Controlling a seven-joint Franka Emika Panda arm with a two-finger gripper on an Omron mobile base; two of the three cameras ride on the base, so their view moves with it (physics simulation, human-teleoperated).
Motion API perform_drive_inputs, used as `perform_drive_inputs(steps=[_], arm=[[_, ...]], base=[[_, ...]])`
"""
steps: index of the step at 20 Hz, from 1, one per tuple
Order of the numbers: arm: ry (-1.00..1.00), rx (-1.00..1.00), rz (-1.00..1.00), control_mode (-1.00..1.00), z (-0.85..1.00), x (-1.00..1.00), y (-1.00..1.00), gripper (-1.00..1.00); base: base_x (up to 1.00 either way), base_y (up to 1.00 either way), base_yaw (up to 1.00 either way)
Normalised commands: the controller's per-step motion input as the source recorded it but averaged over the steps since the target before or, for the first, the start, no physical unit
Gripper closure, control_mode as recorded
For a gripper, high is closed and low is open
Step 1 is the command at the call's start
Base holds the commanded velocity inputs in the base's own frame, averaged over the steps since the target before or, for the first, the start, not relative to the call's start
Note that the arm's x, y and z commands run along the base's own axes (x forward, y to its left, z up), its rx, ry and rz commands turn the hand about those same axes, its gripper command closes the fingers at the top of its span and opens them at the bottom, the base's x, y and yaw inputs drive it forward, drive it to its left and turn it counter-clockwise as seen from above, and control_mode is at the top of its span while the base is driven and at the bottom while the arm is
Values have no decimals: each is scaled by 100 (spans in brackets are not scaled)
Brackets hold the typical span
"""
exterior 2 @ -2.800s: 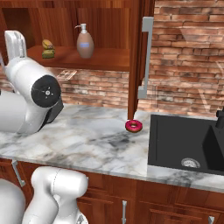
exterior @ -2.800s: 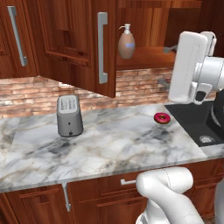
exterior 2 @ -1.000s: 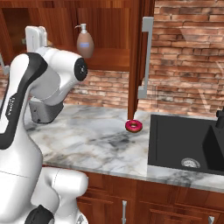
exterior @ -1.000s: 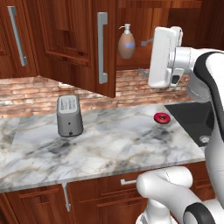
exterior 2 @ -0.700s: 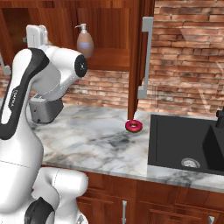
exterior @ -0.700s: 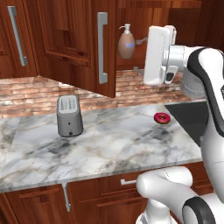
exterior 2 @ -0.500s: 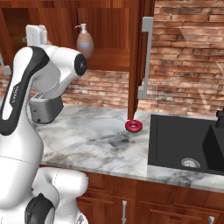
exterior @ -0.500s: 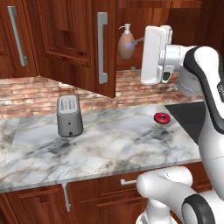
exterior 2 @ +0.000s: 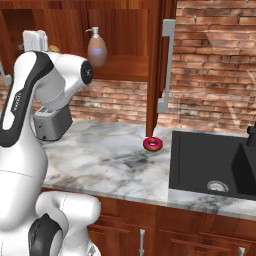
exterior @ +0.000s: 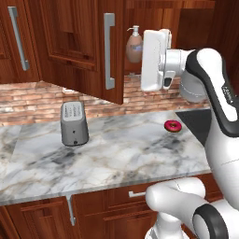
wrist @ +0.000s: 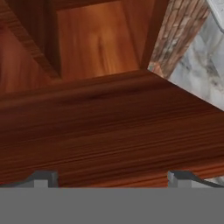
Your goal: Pick the sponge and soap dispenser from the cabinet and place them on the counter.
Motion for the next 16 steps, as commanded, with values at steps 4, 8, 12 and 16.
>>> perform_drive_inputs(steps=[4,8,12,16], arm=[[0,-2,8,-100,0,-8,33,-100],[0,-3,7,-100,0,-5,45,-100],[0,-3,7,-100,0,-7,47,-100],[0,-4,7,-100,0,-12,55,-100]], base=[[0,0,0],[0,0,0],[0,0,0],[0,0,0]])
